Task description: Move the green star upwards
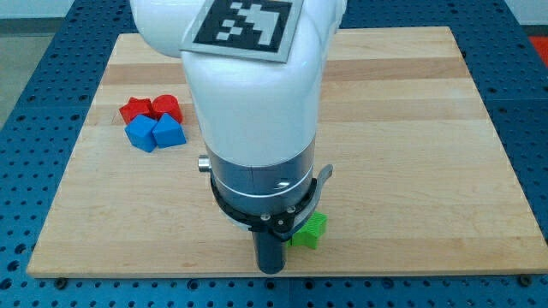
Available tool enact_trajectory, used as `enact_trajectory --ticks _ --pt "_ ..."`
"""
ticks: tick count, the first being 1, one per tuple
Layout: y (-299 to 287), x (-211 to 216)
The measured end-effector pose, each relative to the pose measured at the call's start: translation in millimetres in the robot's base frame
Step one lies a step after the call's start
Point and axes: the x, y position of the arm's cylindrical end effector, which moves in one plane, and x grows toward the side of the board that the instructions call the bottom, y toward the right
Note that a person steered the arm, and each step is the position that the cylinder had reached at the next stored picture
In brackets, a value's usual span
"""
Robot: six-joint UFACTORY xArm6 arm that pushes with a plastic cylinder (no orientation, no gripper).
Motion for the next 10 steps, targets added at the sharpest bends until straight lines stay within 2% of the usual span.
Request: enact_trajectory --ticks 2,3,4,7,8,10 --pt "0.9 -138.1" --pt "0.7 -94.7" --pt "-6.3 1.3" --pt "14.0 1.0" --pt "55.7 1.8" --pt "74.5 -3.1"
